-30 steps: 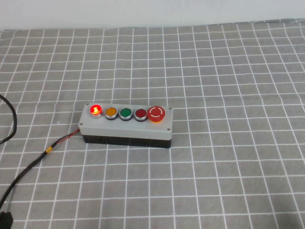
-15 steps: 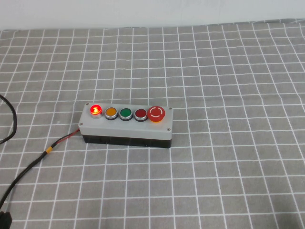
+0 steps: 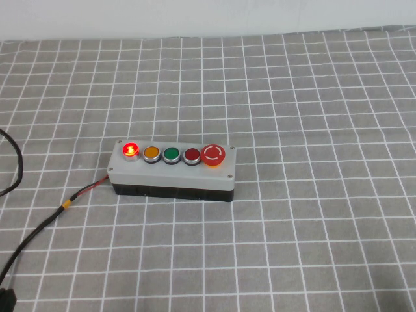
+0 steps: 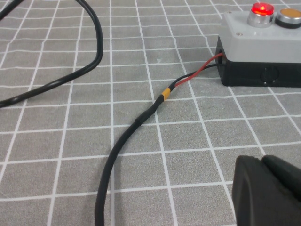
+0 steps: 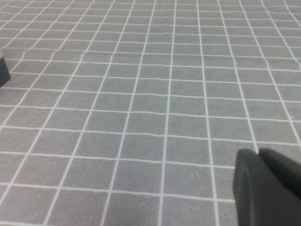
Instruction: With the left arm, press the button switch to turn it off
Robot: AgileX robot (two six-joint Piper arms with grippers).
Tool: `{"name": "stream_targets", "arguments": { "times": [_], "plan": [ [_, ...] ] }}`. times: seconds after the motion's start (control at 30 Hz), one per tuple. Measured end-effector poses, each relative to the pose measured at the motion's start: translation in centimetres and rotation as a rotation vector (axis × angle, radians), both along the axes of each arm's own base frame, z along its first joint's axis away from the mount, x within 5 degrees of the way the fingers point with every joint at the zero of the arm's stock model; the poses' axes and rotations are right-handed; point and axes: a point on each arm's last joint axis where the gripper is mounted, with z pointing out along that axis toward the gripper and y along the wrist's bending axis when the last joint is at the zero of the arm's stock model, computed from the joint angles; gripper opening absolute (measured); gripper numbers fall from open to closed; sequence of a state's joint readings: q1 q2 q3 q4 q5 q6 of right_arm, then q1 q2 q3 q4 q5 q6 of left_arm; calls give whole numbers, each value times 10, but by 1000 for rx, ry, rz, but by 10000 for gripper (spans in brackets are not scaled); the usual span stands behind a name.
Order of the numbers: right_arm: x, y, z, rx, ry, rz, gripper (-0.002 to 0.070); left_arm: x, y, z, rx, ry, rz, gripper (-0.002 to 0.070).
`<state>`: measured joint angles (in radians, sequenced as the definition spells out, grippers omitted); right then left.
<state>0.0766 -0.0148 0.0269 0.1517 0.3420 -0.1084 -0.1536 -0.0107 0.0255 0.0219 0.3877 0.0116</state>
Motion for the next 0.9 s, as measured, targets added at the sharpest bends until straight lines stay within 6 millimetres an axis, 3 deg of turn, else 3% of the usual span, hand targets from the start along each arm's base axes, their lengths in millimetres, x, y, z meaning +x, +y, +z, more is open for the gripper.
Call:
{"name": "stream_targets", "arguments": {
  "times": [0.2, 0.43, 0.63, 0.77, 0.9],
  "plan": [
    [0, 0, 0, 0, 0, 0, -17, 0, 0, 0, -18, 0, 3, -3],
    [0, 0, 0, 0, 0, 0, -17, 3, -5, 15, -394, -101, 43, -3],
    [0, 0, 0, 0, 0, 0, -17, 4, -3, 26, -517, -208, 52, -3],
    [0, 0, 0, 0, 0, 0, -17, 3, -5, 28, -589, -162, 58, -3],
    [0, 0, 0, 0, 0, 0, -17, 3, -9, 55, -565, -22, 53, -3]
  ]
}}
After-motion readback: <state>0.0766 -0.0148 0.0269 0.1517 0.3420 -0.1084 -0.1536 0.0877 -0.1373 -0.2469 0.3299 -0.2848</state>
